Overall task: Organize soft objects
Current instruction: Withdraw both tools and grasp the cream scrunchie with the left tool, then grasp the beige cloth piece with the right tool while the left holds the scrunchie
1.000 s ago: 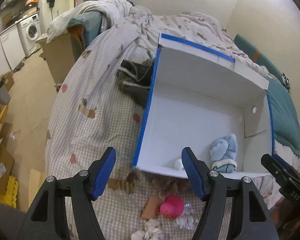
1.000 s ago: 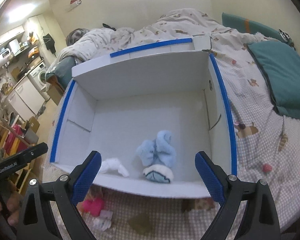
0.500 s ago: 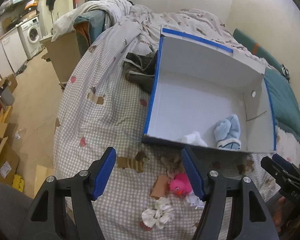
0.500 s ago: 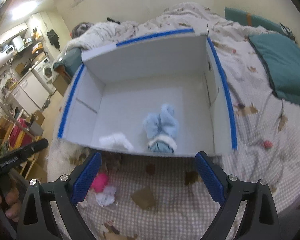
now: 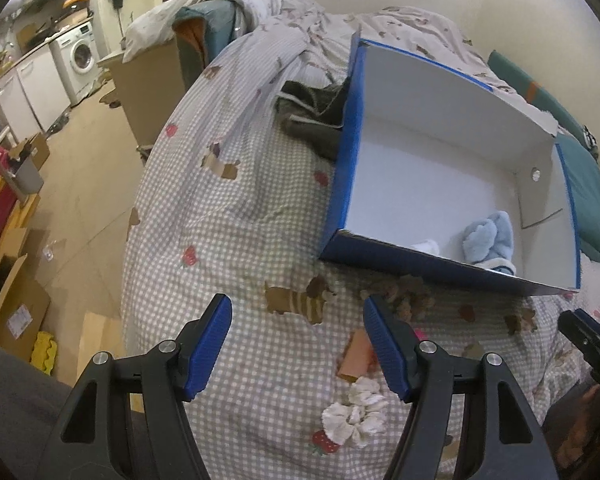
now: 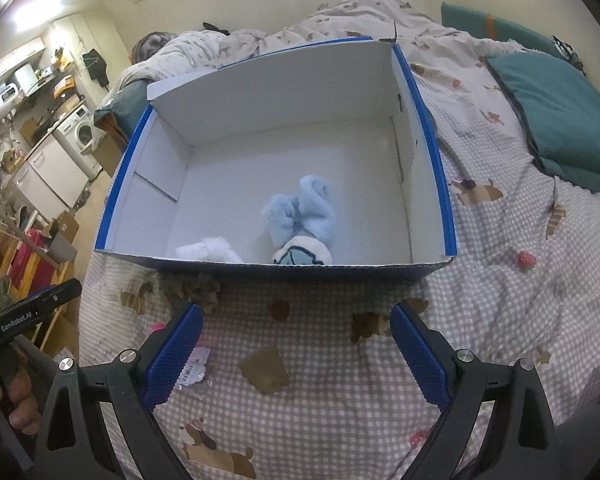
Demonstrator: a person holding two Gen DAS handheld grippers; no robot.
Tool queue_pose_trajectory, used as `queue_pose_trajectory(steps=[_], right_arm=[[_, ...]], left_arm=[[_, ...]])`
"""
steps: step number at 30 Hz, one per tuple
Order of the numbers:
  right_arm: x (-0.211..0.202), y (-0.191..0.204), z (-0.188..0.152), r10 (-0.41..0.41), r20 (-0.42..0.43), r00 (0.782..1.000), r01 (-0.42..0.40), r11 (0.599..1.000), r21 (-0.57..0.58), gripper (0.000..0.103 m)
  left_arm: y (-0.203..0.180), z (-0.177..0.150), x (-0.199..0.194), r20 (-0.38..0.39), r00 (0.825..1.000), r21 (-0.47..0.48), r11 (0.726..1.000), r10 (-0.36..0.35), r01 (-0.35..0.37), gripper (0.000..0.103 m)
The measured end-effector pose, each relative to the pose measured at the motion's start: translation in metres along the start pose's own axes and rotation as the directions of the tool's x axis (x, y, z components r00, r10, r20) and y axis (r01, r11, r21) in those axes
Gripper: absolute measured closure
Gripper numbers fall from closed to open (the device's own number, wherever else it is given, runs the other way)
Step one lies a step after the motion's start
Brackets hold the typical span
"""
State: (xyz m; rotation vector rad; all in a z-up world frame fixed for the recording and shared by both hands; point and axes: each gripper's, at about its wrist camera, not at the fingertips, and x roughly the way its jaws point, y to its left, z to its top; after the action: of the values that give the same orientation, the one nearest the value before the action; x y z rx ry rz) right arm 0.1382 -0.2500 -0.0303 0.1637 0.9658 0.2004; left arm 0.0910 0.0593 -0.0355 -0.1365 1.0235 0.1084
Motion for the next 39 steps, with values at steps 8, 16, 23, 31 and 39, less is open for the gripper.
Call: queue_pose_trajectory(steps=[8,16,23,31,39], right_arm=[[0.013,0.002,-0.001,-0.022,-0.038,0.999,0.021,1.000,-0.006,0.002],[0.024,0.001,-0.002,-0.043,-0.076,0.996,0.043,0.999,-0.005,0.002],[0.030,-0.001,-0.002,-0.048,-0.096,0.994,0.048,0.999,-0.003,0.002],[0.034,-0.004,-0.002,-0.032,-0.115,0.993,0.034,0.999,0.019,0.002],[0.050,-0.002,-0.008,0.037,-0.208,0.977,-0.032,0.999,0.024,0.033]], left_arm=[[0.002,-0.005,0.021,-0.083,0.996,-0.012,1.000,-0.012,0.011,0.038],[-0.033,-0.035,0.045,-0.292,0.950,0.110,0.983,-0.110,0.147,0.038],[-0.055,-0.056,0.058,-0.378,0.924,0.240,0.957,-0.062,0.163,0.066],[-0.047,-0.049,0.044,-0.349,0.926,0.178,0.960,-0.142,0.214,0.086],[-0.021,-0.015,0.003,-0.129,0.977,0.109,0.977,-0.170,0.184,0.087]])
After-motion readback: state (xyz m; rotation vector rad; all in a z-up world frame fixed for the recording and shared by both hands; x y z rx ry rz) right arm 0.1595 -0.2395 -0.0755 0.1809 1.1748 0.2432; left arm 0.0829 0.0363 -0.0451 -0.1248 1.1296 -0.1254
